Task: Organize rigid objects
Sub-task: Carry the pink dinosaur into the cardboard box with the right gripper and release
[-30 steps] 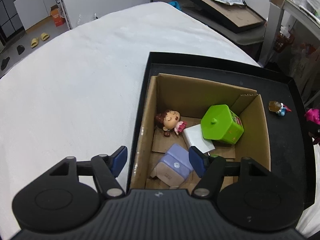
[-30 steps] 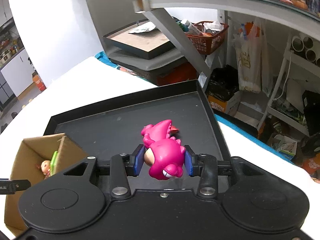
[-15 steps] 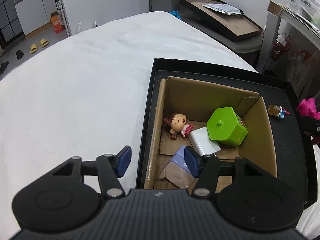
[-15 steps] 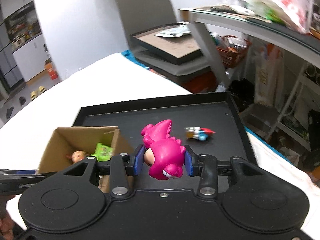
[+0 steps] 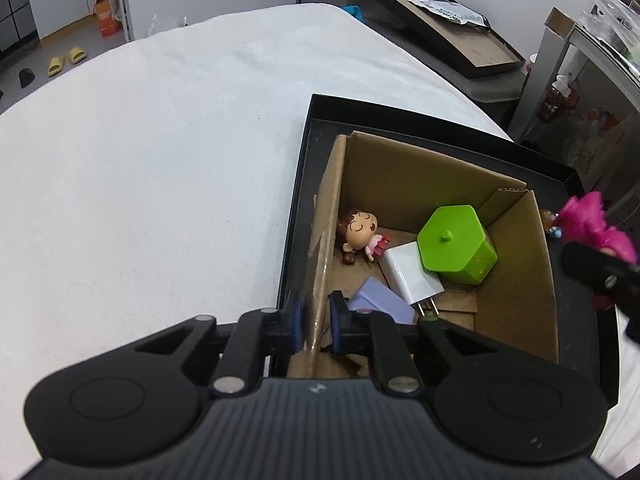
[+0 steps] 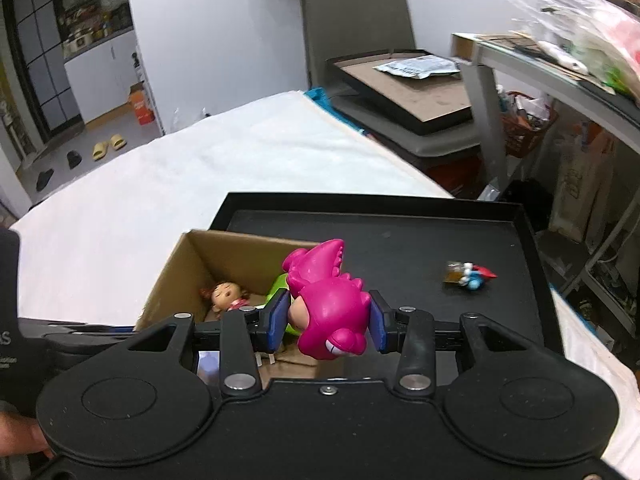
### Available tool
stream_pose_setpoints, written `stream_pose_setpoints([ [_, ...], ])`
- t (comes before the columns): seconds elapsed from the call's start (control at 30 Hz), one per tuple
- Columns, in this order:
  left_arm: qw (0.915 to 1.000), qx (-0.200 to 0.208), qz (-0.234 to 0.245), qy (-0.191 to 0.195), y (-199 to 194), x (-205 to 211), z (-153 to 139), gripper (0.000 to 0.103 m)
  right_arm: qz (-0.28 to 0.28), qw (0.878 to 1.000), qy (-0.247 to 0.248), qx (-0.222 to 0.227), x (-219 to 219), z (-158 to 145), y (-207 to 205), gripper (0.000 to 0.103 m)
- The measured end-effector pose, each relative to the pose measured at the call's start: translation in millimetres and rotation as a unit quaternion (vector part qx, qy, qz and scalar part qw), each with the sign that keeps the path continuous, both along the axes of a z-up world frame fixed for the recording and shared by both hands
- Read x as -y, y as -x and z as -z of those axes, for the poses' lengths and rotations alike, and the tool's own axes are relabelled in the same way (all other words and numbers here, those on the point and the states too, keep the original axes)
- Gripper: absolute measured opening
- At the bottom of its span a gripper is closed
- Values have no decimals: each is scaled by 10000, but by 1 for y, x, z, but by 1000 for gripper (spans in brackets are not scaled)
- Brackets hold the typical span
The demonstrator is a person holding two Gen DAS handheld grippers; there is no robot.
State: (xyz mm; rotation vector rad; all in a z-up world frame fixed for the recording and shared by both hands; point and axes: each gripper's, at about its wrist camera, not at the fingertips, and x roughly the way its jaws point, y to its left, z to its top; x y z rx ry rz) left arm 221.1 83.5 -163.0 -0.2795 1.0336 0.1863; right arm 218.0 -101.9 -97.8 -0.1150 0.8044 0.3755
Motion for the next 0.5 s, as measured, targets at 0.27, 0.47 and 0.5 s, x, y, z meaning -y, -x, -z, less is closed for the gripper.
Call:
stream_pose_setpoints([
  [0.27,9999,55,-14,159,2,-6,2,11,-324,9988,325,-155,-27,11,9,40],
  [0.47,9997,88,-10,247,4,-9,3,11,-415,9974,545,-218,-38,19,13,41],
  [0.5,9996,94,0,258,4,-9,3,12,-426,9969,638,-190,-40,20,14,41],
])
